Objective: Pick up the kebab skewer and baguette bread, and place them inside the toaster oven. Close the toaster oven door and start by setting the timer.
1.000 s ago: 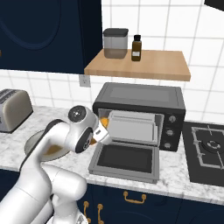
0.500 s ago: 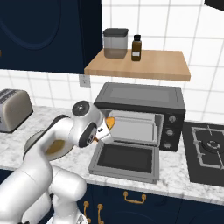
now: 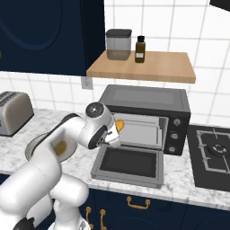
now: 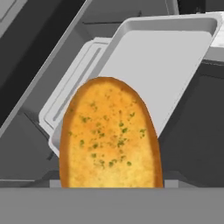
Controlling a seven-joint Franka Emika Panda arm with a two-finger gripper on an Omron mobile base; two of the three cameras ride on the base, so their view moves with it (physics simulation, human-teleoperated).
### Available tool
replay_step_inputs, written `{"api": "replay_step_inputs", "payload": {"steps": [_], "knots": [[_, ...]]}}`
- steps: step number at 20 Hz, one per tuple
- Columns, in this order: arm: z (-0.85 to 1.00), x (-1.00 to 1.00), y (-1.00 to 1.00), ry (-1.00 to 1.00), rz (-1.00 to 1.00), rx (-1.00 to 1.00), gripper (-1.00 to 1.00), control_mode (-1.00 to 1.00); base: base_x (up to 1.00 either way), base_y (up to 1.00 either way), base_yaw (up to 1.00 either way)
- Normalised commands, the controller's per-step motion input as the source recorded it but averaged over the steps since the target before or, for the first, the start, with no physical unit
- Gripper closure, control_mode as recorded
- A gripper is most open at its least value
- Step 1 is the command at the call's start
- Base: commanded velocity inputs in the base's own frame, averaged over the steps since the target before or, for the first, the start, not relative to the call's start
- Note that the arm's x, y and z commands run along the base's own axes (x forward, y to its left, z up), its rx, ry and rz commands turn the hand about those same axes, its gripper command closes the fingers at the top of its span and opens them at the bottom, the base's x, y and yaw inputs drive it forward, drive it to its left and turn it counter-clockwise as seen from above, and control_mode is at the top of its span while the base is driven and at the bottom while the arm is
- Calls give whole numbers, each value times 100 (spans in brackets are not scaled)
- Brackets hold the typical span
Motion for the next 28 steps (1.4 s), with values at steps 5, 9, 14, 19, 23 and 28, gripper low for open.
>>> {"api": "replay_step_inputs", "payload": {"steps": [5, 9, 14, 19, 23, 28], "knots": [[-1, 28, 0, -2, 12, 0, 100, -100, 0, 0, 0], [-6, 22, 0, 0, 11, 0, 100, -100, 0, 0, 0], [-18, 12, -9, 0, 5, 0, 100, -100, 0, 0, 0], [-26, 6, -5, -2, 4, 0, 100, -100, 0, 0, 0], [-8, 27, -1, -1, 14, -3, 100, -100, 0, 0, 0], [-4, 26, -5, 0, 9, -1, 100, -100, 0, 0, 0]]}}
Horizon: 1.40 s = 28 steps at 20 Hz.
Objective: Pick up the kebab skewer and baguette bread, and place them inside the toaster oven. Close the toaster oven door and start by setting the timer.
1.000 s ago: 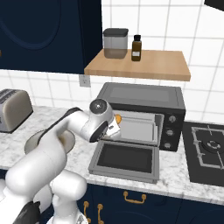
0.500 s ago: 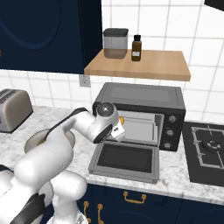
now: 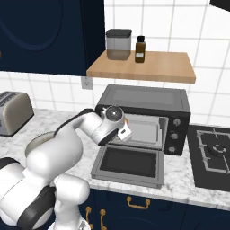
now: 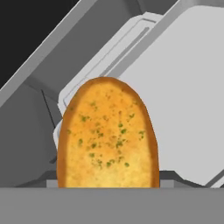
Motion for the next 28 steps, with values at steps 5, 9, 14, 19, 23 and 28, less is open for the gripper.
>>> {"api": "replay_step_inputs", "payload": {"steps": [5, 9, 14, 19, 23, 28], "knots": [[-4, 4, -5, 0, 4, 0, 100, -100, 0, 0, 0], [0, 8, 0, 0, 1, 0, 100, -100, 0, 0, 0], [0, 9, 0, 0, 0, 0, 100, -100, 0, 0, 0], [-3, 15, 0, 0, 0, 0, -100, -100, 0, 0, 0], [-9, 22, 0, 0, 0, 0, -100, -100, 0, 0, 0], [-8, 20, 0, 0, 0, 0, -100, -100, 0, 0, 0]]}}
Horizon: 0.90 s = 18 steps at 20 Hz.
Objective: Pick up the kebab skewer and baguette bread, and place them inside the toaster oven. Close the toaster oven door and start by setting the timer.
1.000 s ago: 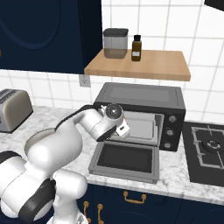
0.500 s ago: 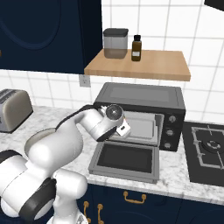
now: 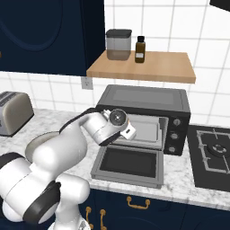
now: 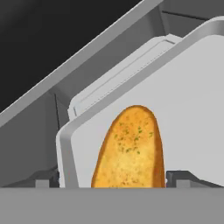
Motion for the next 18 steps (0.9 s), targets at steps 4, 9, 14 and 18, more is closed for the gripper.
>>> {"api": "replay_step_inputs", "payload": {"steps": [4, 9, 14, 18], "knots": [[0, 10, 0, 0, 0, 0, -100, -100, 0, 0, 0], [16, -2, 0, 7, 0, 0, -100, -100, 0, 0, 0], [43, -66, 1, 26, 0, -4, -100, -100, 0, 0, 0], [5, -100, 33, 13, 7, -11, -100, -100, 0, 0, 0]]}}
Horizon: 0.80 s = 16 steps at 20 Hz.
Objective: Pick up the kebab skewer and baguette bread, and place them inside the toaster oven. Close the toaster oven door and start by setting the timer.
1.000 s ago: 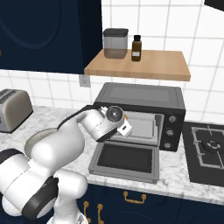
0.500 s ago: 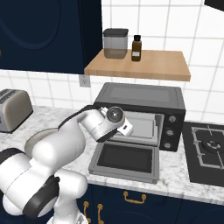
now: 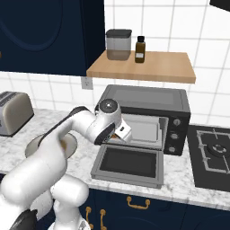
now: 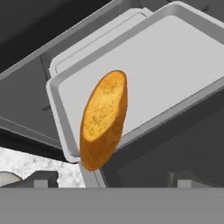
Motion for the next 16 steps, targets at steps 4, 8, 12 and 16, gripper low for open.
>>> {"api": "replay_step_inputs", "payload": {"steps": [4, 8, 12, 16], "knots": [[0, -100, 89, 2, 16, -20, -100, -100, 0, 0, 0], [5, -94, 100, 5, 20, -14, -100, -100, 0, 0, 0], [0, -46, 100, 7, 15, -3, -100, -100, 0, 0, 0], [0, 44, 100, 20, 3, 0, -100, -100, 0, 0, 0]]}}
